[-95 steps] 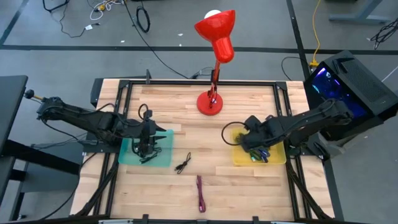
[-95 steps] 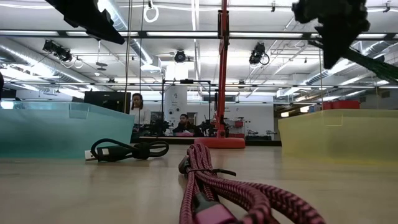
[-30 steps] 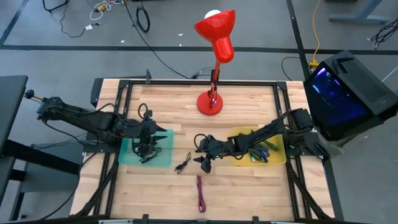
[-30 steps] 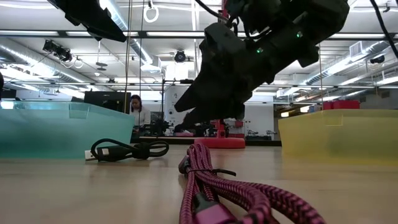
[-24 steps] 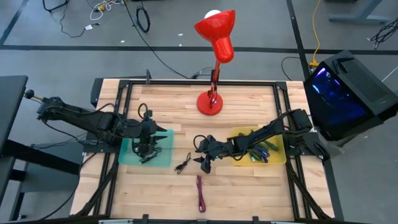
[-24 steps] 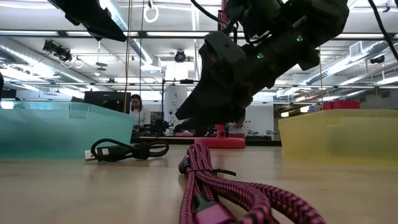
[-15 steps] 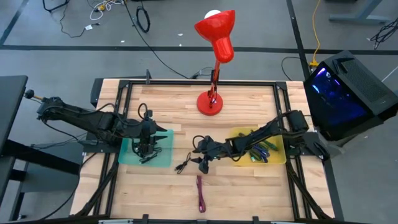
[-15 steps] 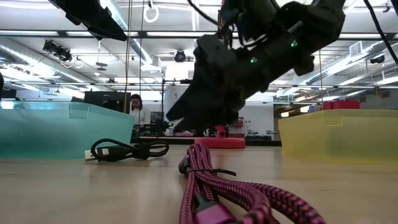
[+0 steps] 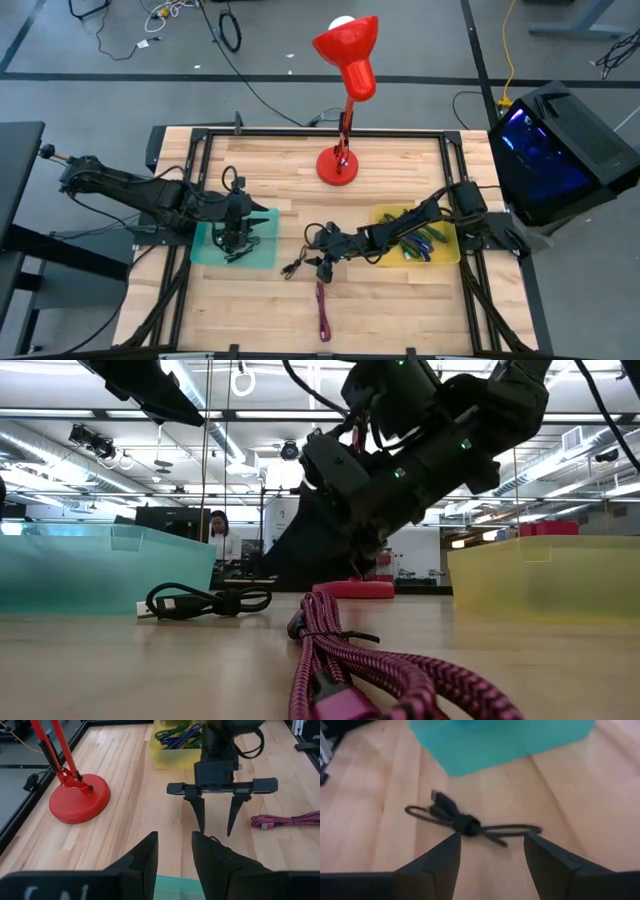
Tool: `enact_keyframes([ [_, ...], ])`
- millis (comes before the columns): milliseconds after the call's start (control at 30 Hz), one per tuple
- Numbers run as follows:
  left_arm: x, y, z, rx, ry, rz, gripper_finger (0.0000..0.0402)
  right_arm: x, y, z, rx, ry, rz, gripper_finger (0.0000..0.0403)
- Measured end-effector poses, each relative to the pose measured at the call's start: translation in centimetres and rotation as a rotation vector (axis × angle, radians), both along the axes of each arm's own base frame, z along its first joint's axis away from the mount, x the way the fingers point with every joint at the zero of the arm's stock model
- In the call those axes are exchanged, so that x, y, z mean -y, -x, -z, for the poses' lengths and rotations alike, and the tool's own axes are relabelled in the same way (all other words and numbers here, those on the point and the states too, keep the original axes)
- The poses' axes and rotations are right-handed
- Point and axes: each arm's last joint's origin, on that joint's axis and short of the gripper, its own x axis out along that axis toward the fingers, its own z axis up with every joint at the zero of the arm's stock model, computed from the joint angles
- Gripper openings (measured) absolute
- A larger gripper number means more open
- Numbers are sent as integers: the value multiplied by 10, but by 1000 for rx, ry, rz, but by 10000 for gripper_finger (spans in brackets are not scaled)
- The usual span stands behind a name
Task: Pick & Place USB Port
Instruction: Put the black charger cable into the green bin
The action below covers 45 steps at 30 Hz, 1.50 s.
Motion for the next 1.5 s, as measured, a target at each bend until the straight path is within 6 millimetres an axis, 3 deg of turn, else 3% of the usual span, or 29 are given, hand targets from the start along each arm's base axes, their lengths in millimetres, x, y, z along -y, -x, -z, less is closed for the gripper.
enact_keyframes([
  [200,0,0,0,2,-10,6,124,-2,-5,16,-22,-4,6,217],
  [467,0,0,0,2,-11,7,124,-3,-21,11,-1,5,-5,207],
  [567,0,0,0,3,-11,7,124,-3,-20,12,-31,9,-9,168],
  [733,0,0,0,2,-12,7,124,-4,-21,11,-37,-12,-78,23],
  [1000,0,0,0,2,-9,6,124,-2,-20,8,-53,-37,-93,3],
  [1233,0,0,0,3,-5,4,124,7,-12,-20,-95,8,-92,1],
  [1500,2,0,0,1,75,51,124,33,6,-87,-51,94,-35,1],
])
